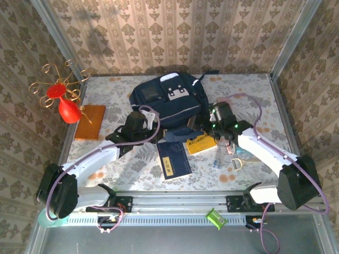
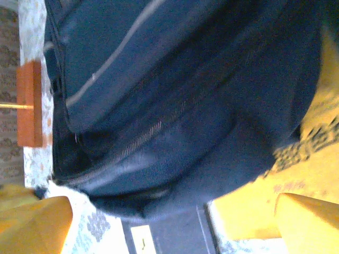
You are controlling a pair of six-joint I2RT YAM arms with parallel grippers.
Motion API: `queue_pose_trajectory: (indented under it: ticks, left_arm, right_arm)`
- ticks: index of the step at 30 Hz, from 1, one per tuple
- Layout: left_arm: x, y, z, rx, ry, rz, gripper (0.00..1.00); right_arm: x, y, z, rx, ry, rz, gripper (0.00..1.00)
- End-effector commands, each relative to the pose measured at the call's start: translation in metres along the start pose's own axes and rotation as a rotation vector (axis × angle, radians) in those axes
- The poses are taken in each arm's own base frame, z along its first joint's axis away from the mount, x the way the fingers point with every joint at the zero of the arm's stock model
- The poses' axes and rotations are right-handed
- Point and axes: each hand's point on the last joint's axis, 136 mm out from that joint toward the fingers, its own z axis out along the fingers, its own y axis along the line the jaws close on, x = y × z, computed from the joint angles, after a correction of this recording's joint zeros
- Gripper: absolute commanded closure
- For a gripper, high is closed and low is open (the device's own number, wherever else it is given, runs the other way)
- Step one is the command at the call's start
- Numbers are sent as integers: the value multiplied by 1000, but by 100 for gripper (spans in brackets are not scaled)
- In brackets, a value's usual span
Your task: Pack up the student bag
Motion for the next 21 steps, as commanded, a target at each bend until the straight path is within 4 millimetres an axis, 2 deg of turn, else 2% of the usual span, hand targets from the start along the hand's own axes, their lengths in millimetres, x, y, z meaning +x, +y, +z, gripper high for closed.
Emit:
queue_pose_trajectory:
  ticks: [1, 5, 6, 8, 10, 12, 15, 18, 21]
  left_arm:
    - [-31, -29, -7, 81, -94, 36, 100]
    - [-29, -32, -8, 87, -90, 43, 100]
    - [-27, -31, -9, 85, -91, 44, 100]
    - [-26, -32, -10, 85, -90, 50, 100]
    - [-22, -28, -11, 67, -86, 53, 100]
    - [-18, -18, -13, 22, -85, 53, 100]
    - [-14, 1, -21, -63, -85, 58, 100]
    - [-10, 35, -28, -187, -72, 13, 100]
    - [-4, 76, -30, -278, -44, -91, 100]
  right_arm:
    - [4, 1, 15, -29, -79, 144, 1]
    - [6, 11, 33, -78, -89, 205, 2]
    - [9, 8, 44, -73, -80, 223, 4]
    - [6, 11, 52, -107, -94, 256, 14]
    - [1, 10, 53, -116, -127, 264, 31]
    - [-8, 3, 48, -88, -155, 258, 55]
    - [-22, -16, 34, -40, -186, 255, 75]
    - [-42, -27, 9, -66, -239, 262, 89]
    - [-56, -25, -7, -124, -268, 260, 94]
